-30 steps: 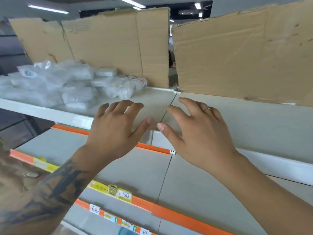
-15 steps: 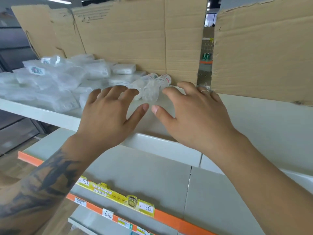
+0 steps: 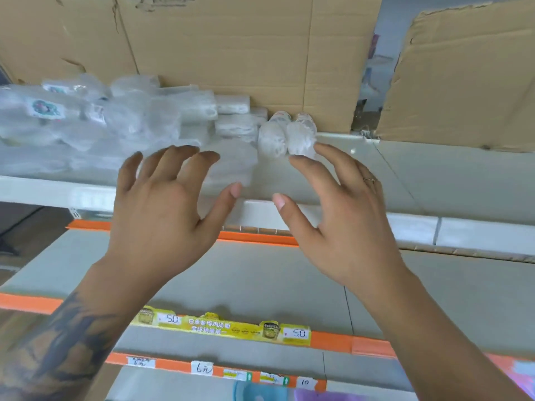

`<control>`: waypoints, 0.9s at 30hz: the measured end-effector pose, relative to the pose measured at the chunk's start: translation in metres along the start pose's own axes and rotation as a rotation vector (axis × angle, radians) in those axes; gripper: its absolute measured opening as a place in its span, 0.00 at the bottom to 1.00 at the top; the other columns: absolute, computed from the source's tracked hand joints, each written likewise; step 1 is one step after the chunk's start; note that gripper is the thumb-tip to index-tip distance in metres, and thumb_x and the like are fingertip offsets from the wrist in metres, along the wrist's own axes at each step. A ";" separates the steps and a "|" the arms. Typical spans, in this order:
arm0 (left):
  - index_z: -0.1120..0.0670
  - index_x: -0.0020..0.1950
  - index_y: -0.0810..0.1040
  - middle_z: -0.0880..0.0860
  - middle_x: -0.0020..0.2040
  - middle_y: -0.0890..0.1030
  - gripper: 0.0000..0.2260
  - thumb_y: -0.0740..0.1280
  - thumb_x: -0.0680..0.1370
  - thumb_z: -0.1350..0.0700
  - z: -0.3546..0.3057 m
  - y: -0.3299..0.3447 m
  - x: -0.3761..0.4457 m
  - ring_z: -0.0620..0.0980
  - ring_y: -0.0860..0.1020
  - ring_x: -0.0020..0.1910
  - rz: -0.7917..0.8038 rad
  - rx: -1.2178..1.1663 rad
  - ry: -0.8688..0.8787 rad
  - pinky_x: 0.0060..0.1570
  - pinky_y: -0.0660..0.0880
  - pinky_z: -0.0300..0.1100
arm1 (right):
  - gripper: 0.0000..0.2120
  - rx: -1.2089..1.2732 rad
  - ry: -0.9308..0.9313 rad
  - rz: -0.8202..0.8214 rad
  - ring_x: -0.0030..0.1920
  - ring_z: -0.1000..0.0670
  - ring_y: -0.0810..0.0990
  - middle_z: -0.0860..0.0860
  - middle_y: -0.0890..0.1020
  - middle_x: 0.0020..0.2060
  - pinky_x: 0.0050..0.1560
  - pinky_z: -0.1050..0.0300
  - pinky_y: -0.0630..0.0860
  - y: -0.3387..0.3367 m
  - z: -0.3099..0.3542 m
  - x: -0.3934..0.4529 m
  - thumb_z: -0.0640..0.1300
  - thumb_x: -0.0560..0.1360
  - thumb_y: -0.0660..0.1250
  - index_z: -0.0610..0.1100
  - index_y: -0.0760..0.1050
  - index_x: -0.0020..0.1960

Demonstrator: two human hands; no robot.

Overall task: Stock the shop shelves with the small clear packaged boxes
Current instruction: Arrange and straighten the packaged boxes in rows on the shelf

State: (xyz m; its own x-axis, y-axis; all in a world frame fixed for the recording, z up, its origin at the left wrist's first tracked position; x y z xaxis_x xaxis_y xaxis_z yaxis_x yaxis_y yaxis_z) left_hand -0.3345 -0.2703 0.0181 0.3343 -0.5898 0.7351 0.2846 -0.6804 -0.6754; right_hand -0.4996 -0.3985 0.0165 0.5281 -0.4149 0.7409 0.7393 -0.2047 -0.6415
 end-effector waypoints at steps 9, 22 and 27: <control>0.52 0.67 0.78 0.56 0.66 0.78 0.22 0.62 0.80 0.40 0.075 -0.005 -0.020 0.61 0.75 0.67 -0.026 -0.162 0.086 0.73 0.62 0.64 | 0.23 0.026 0.197 -0.027 0.74 0.47 0.68 0.49 0.71 0.72 0.72 0.49 0.62 0.037 0.066 -0.028 0.59 0.79 0.64 0.52 0.74 0.71; 0.51 0.70 0.75 0.57 0.72 0.74 0.26 0.63 0.78 0.38 0.125 0.004 0.011 0.63 0.70 0.72 -0.011 -0.116 0.011 0.74 0.58 0.66 | 0.28 -0.031 0.239 -0.015 0.72 0.43 0.71 0.46 0.71 0.73 0.70 0.40 0.69 0.062 0.085 0.025 0.62 0.77 0.65 0.52 0.72 0.73; 0.48 0.69 0.77 0.53 0.68 0.79 0.26 0.57 0.80 0.35 0.132 0.015 0.014 0.63 0.72 0.71 0.065 -0.137 -0.026 0.72 0.62 0.66 | 0.30 -0.055 0.279 0.142 0.73 0.44 0.71 0.49 0.67 0.76 0.70 0.41 0.68 0.087 0.082 0.048 0.67 0.76 0.65 0.57 0.69 0.74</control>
State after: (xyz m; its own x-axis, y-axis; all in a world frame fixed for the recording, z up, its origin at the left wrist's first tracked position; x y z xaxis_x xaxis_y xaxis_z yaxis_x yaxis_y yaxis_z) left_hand -0.2066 -0.2313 0.0102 0.3718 -0.6240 0.6873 0.1375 -0.6952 -0.7055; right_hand -0.3754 -0.3635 0.0123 0.4838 -0.6688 0.5645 0.6385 -0.1714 -0.7503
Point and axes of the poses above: each hand's wrist, its own x-axis towards the middle knuckle, its own y-axis out of the palm, z = x × y, the point moved 8 cm from there along x, towards the middle knuckle
